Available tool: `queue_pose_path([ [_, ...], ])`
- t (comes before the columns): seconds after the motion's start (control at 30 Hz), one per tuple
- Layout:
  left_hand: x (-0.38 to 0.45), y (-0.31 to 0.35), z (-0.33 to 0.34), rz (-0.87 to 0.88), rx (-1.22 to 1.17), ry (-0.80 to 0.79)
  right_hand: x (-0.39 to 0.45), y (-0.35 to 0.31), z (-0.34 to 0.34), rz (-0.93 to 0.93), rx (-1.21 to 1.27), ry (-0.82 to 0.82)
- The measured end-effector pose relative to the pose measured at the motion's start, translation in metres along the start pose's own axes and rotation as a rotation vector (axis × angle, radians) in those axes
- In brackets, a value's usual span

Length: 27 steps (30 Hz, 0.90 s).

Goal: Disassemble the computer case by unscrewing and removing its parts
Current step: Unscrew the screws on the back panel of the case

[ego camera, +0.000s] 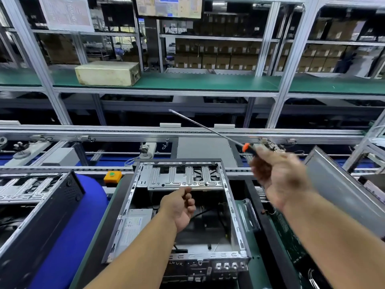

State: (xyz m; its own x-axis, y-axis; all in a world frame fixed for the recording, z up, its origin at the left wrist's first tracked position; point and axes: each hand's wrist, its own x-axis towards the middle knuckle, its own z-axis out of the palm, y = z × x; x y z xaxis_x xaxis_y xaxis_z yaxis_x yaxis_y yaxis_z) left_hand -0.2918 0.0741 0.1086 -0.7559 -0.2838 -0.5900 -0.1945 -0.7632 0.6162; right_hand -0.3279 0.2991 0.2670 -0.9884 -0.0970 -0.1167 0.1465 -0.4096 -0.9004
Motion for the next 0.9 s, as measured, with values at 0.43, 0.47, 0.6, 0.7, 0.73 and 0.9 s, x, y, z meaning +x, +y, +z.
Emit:
queue_pose_path([
  [0.43,-0.043,-0.023,0.015,0.319,0.773,-0.160,-0.058,0.161,0.010,0.558,0.042,-0.066],
  [0.47,-0.042,-0.023,0.012,0.341,0.782,-0.132,-0.057,0.164,0.010,0.567,0.008,-0.084],
  [0.6,-0.038,-0.015,-0.006,0.407,0.677,-0.055,-0.035,0.170,0.018,0.532,-0.096,-0.036],
  [0.7,-0.037,-0.009,-0.027,0.413,0.627,-0.037,-0.007,0.175,0.025,0.611,-0.126,0.100],
  [0.73,-0.037,-0.008,-0.032,0.392,0.569,-0.032,0.002,0.178,0.028,0.647,-0.114,0.113],
  [0.9,-0.036,-0.008,-0.045,0.409,0.411,0.034,0.042,0.206,0.036,0.711,-0.030,0.173],
])
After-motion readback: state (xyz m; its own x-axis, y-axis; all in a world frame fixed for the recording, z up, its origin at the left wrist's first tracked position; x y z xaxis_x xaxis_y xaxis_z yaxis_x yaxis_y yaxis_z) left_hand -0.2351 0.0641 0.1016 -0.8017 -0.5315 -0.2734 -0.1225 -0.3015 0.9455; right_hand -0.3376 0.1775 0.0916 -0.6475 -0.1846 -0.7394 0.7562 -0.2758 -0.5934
